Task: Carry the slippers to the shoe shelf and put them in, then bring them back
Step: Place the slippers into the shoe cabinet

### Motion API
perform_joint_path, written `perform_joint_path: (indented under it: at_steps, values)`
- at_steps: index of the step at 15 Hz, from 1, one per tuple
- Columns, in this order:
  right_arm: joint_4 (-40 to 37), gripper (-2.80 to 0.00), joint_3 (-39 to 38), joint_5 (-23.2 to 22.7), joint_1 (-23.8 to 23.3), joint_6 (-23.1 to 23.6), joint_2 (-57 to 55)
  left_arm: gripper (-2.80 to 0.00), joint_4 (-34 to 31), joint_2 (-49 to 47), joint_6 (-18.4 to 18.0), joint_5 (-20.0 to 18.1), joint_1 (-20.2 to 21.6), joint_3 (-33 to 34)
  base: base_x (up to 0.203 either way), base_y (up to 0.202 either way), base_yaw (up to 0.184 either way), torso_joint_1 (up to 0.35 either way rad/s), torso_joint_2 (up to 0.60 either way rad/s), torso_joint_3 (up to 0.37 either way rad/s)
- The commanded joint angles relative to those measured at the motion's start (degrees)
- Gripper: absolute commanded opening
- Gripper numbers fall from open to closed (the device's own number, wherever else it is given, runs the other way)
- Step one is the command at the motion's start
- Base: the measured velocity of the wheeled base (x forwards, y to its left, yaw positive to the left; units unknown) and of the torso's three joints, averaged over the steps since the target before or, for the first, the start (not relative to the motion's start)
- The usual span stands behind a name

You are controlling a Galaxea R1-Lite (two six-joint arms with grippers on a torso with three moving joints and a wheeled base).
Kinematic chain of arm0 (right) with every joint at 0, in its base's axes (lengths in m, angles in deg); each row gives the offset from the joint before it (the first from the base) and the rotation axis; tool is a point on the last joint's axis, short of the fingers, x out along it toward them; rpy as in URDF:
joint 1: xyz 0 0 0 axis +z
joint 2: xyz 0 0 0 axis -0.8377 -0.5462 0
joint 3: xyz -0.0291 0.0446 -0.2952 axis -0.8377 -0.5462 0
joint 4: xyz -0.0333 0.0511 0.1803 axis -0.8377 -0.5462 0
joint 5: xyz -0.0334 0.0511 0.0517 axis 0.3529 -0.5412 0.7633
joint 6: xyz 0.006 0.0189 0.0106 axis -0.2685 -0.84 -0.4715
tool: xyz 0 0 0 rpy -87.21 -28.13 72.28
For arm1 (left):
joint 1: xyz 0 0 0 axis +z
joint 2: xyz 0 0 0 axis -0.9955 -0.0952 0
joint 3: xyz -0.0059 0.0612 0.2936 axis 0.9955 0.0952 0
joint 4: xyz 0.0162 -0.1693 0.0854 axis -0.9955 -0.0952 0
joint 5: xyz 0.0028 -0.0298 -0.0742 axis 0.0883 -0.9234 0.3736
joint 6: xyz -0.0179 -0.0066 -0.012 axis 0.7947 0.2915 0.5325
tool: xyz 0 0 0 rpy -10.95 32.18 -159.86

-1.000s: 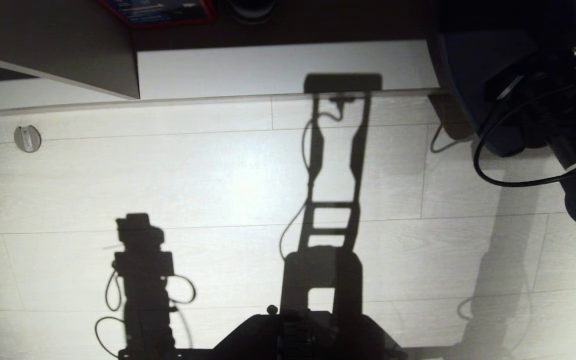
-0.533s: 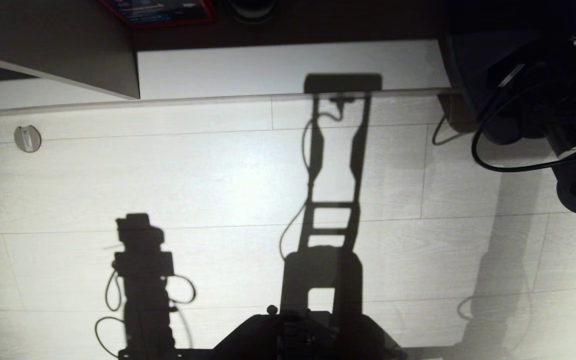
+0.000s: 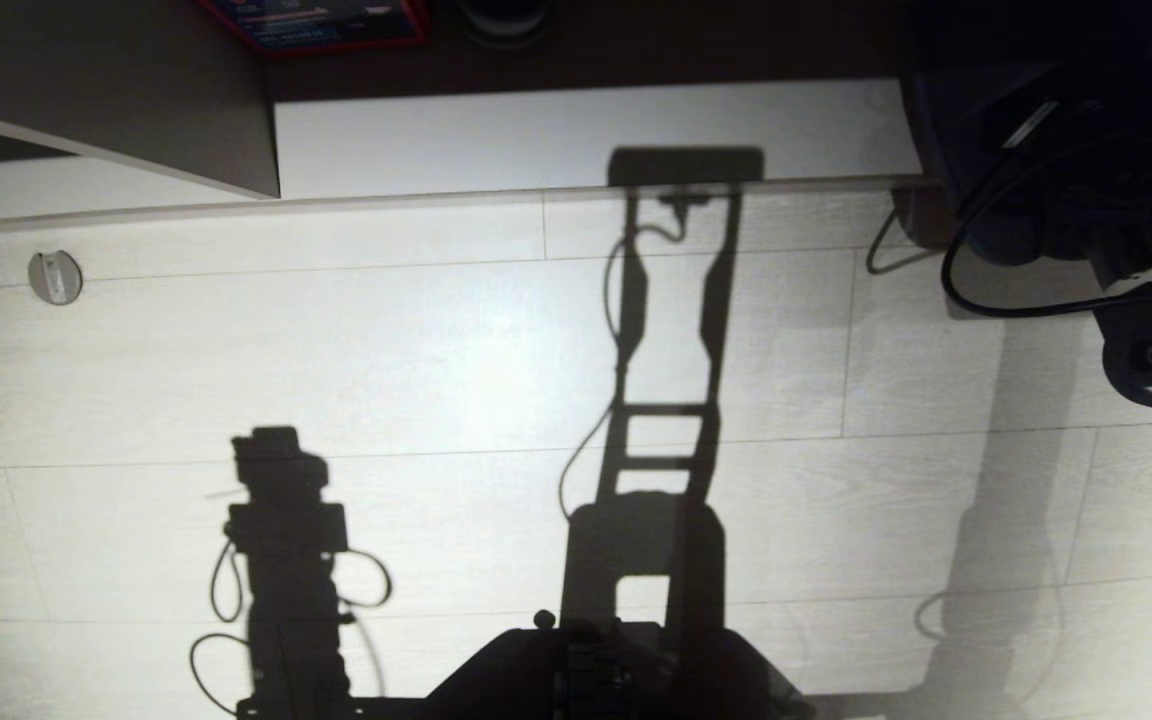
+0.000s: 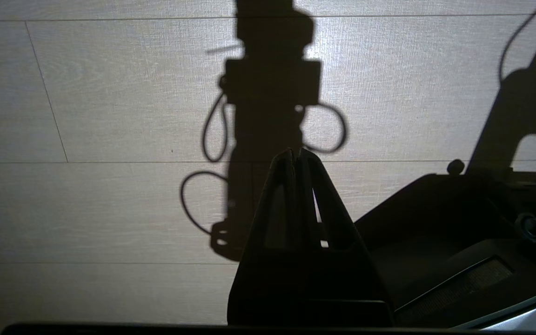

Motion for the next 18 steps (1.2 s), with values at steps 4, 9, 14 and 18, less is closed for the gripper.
perform_joint_path:
  at_steps: [4, 9, 14, 18]
  values:
    - [0.38, -2.8, 2.25, 0.81, 0.07, 0.14, -1.96, -2.8, 0.01, 0.0, 0.04, -0.05, 0.0, 0.0, 0.0, 0.0, 0.0, 0.0, 0.0, 0.0]
    - [0.39, -2.8, 2.61, 0.99, 0.07, -0.13, -1.96, -2.8, 0.01, 0.0, 0.04, 0.0, 0.0, 0.0, 0.0, 0.0, 0.0, 0.0, 0.0, 0.0]
    - [0.45, 0.0, 2.61, 0.91, 0.07, -0.3, -1.36, -2.8, 0.01, 0.0, 0.04, -0.05, 0.0, 0.0, 0.0, 0.0, 0.0, 0.0, 0.0, 0.0]
    - [0.37, 0.0, 2.52, 0.99, 0.07, -0.39, -1.17, -2.8, 0.01, 0.0, 0.04, -0.05, 0.0, 0.0, 0.0, 0.0, 0.0, 0.0, 0.0, 0.0]
